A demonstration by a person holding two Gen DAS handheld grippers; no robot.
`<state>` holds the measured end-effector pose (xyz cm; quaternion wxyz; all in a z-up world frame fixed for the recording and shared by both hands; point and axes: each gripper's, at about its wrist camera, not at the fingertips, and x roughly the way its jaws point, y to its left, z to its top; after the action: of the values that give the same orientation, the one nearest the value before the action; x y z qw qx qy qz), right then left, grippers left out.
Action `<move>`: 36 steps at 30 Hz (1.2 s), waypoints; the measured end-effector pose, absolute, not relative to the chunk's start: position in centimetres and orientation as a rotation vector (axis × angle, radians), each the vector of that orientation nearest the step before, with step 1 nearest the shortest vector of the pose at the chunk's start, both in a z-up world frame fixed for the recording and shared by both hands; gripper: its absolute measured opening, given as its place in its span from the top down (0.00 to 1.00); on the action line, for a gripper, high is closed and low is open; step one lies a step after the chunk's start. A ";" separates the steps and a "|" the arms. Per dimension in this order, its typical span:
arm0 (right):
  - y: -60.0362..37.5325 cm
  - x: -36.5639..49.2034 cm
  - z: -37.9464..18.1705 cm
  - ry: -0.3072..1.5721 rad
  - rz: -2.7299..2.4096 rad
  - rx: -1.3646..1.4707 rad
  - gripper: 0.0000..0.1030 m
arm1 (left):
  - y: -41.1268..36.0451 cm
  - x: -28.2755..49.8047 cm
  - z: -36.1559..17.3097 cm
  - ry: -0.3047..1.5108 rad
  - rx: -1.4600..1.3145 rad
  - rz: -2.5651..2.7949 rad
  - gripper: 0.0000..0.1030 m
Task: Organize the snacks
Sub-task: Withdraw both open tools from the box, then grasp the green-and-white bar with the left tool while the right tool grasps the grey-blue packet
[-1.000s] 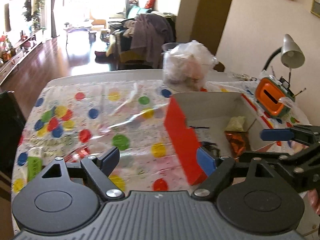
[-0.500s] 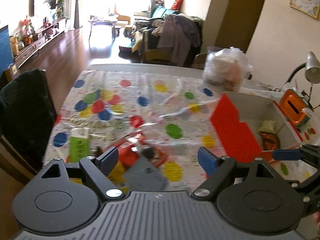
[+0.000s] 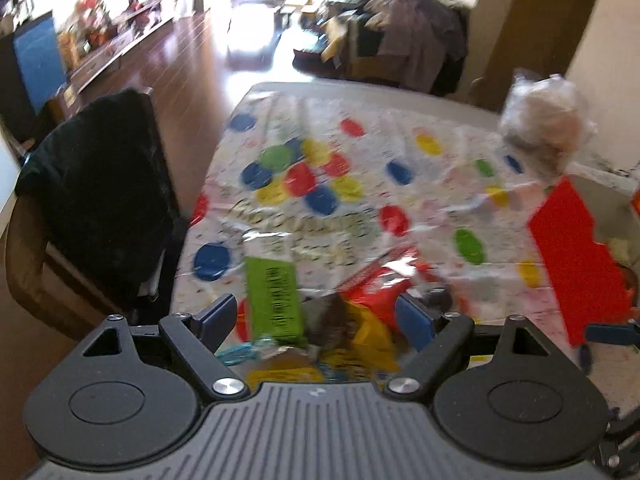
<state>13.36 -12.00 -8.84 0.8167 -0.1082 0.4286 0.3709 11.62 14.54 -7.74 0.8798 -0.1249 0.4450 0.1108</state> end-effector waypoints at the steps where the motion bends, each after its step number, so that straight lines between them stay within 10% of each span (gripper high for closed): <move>1: -11.6 13.5 -9.1 0.914 0.791 -0.237 0.00 | 15.5 12.1 -8.2 0.954 -0.283 0.238 0.16; 19: -4.6 15.9 -14.1 0.998 0.882 -0.440 0.18 | 19.0 18.6 -14.0 1.127 -0.348 0.323 0.17; 36: -2.7 15.9 -15.5 1.014 0.922 -0.547 0.51 | 18.7 20.0 -15.5 1.166 -0.317 0.309 0.58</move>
<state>15.90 -2.74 -15.52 0.7399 -0.2494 0.4622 0.4204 19.97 18.67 -15.53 0.8118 -0.1484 0.5459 0.1447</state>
